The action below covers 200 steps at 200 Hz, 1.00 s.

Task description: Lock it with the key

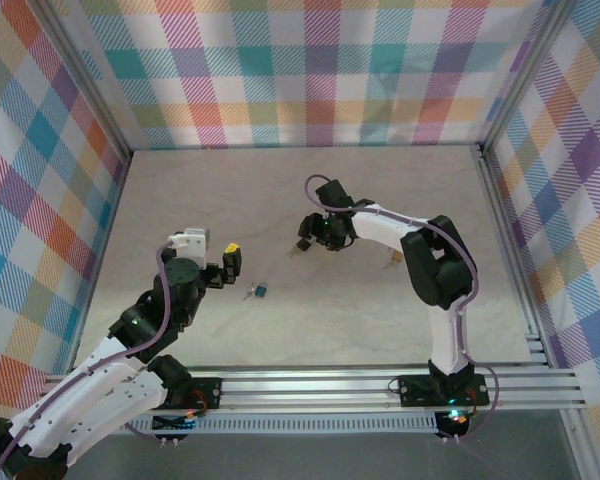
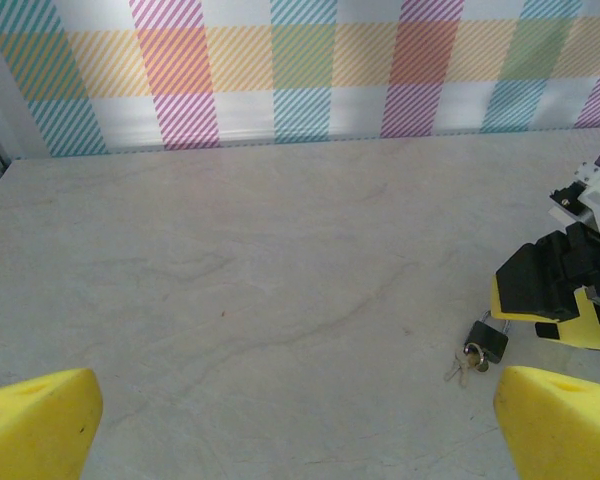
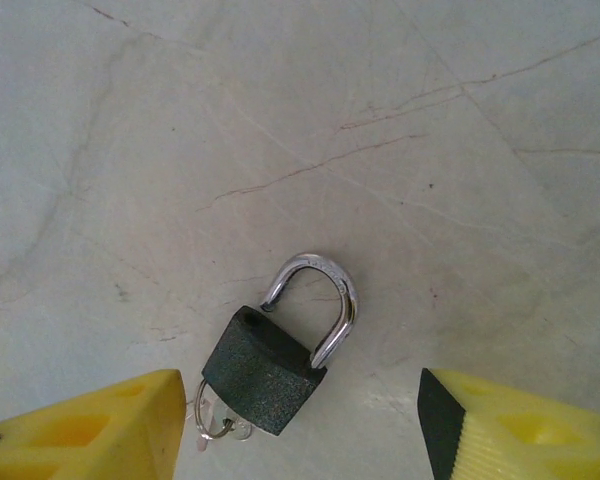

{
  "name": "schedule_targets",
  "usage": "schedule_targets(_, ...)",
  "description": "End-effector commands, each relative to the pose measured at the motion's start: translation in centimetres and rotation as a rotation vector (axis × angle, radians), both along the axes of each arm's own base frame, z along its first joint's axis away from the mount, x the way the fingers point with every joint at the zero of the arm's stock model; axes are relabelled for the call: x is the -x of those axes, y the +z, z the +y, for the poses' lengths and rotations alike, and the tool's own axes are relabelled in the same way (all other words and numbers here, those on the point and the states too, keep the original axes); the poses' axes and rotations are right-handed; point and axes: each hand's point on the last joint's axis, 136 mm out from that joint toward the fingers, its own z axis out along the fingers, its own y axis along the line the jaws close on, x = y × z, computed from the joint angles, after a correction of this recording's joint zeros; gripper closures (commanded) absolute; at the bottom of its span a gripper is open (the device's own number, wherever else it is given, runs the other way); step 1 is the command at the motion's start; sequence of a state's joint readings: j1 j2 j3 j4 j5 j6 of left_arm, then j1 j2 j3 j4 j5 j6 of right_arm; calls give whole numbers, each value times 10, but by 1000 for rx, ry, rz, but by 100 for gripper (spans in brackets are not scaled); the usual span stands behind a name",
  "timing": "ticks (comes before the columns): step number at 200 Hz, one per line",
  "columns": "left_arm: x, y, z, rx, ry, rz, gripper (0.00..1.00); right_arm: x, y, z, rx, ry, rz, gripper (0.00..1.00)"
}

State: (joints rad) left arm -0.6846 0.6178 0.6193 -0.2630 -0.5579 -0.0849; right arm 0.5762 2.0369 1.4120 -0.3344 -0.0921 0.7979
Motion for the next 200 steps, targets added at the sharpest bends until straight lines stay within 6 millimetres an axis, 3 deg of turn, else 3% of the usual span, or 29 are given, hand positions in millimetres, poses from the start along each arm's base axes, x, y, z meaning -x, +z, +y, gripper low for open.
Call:
schedule_targets(1,1,13,3,15,4,-25,0,-9,6,5,-25,-25,0,39)
schedule_targets(43,1,13,4,15,5,-26,0,-13,-1,7,-24,-43,10,47)
schedule_targets(119,1,13,4,14,5,-27,0,-15,-15,4,0,-71,39,50)
schedule_targets(200,2,14,4,14,4,-29,0,-23,-27,20,-38,-36,53,58)
